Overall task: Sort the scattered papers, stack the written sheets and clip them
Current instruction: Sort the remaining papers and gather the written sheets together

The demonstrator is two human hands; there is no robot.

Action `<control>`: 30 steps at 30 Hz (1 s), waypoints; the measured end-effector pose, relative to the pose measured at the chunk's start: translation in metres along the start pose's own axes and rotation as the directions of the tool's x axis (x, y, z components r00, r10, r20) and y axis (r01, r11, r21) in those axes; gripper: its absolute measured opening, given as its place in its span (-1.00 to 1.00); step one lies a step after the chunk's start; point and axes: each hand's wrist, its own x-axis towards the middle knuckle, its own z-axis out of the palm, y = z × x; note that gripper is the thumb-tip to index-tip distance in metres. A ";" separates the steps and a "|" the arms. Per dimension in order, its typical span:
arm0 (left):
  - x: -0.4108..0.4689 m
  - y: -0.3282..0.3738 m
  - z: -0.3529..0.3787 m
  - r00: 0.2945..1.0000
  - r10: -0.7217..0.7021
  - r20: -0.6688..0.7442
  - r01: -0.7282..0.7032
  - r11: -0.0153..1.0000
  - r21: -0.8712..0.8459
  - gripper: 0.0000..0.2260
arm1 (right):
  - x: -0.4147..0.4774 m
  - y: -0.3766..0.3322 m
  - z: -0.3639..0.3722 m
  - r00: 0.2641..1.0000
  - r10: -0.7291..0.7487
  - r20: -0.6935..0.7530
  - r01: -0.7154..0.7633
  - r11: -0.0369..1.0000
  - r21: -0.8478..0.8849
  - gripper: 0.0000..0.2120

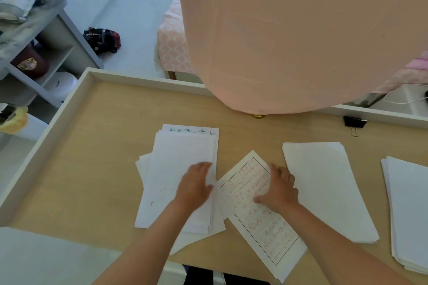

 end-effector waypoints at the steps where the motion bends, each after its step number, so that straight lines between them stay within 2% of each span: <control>1: 0.002 0.012 0.008 0.995 0.069 0.077 -0.072 0.997 0.033 -0.32 | 0.001 0.002 0.001 1.000 0.010 -0.014 -0.011 1.000 -0.012 0.21; 2: 0.003 0.021 0.016 0.982 0.113 0.152 -0.128 0.987 0.092 -0.25 | 0.003 0.003 0.002 0.999 0.021 -0.024 -0.022 0.999 -0.026 0.21; 4: 0.004 0.028 0.032 0.962 0.101 0.254 -0.162 0.959 0.232 -0.02 | 0.007 0.007 0.000 1.000 0.025 -0.010 -0.026 0.998 -0.053 0.16; 7: 0.003 0.026 0.044 0.961 0.013 0.275 -0.123 0.914 0.386 0.19 | 0.011 0.015 0.001 1.000 -0.006 -0.004 0.005 0.998 -0.060 0.04; 10: 0.005 0.029 0.047 0.971 0.008 0.240 -0.101 0.920 0.379 0.14 | 0.007 0.020 0.007 0.993 -0.081 -0.085 0.076 0.995 -0.062 -0.13; 14: 0.006 0.032 0.049 0.985 0.024 0.168 -0.072 0.955 0.287 -0.11 | 0.001 0.026 0.018 0.962 -0.224 -0.157 0.235 0.970 0.056 -0.37; 15: 0.005 0.033 0.050 0.989 0.020 0.147 -0.059 0.963 0.263 -0.19 | -0.001 0.027 0.021 0.960 -0.242 -0.141 0.254 0.964 0.074 -0.35; 19: 0.008 0.044 0.048 0.995 0.024 0.095 -0.043 0.979 0.197 -0.38 | -0.009 0.031 0.031 0.956 -0.284 -0.078 0.288 0.957 0.045 -0.02; 25: 0.008 0.049 0.053 0.984 0.044 0.172 -0.053 0.997 0.047 -0.53 | -0.011 0.033 0.025 0.959 -0.274 -0.078 0.277 0.961 0.025 0.05; 27: 0.005 0.055 0.055 0.976 0.047 0.215 -0.043 0.999 -0.026 -0.41 | -0.011 0.033 0.025 0.957 -0.280 -0.078 0.281 0.960 0.010 0.04; 30: 0.007 0.063 0.056 0.983 -0.075 0.169 0.101 0.983 -0.151 -0.20 | -0.010 0.035 0.025 0.956 -0.286 -0.065 0.288 0.958 0.017 0.02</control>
